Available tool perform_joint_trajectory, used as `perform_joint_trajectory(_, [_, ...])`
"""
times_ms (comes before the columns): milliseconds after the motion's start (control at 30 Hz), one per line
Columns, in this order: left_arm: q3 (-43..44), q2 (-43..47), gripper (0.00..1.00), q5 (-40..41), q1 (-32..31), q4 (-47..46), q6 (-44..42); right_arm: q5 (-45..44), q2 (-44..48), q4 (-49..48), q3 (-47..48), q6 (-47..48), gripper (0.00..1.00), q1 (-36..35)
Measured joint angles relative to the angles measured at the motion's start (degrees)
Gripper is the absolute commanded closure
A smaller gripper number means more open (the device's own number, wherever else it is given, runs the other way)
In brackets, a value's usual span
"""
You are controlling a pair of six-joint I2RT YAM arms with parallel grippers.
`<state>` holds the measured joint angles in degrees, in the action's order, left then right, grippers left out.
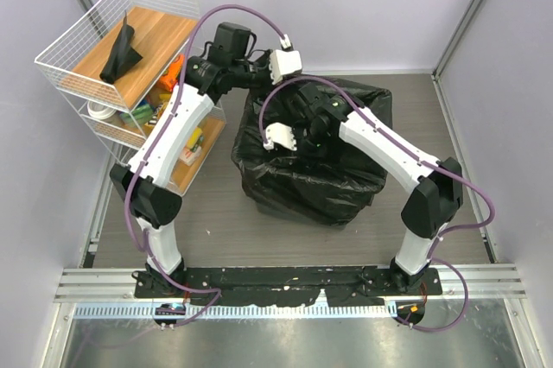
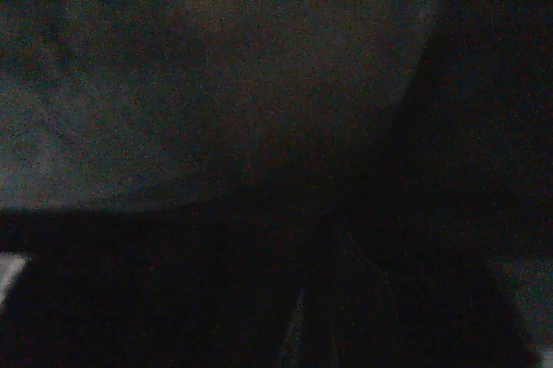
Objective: Put the trash bags into the trash bin
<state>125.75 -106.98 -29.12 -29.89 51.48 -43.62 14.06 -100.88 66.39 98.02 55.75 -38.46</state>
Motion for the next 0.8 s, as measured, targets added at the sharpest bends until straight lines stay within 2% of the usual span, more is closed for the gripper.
perform_joint_trajectory(800, [-5.2, 1.1, 1.0, -0.3, -0.5, 0.8, -0.4, -4.2, -3.4, 2.4, -2.7, 3.1, 0.5, -0.1])
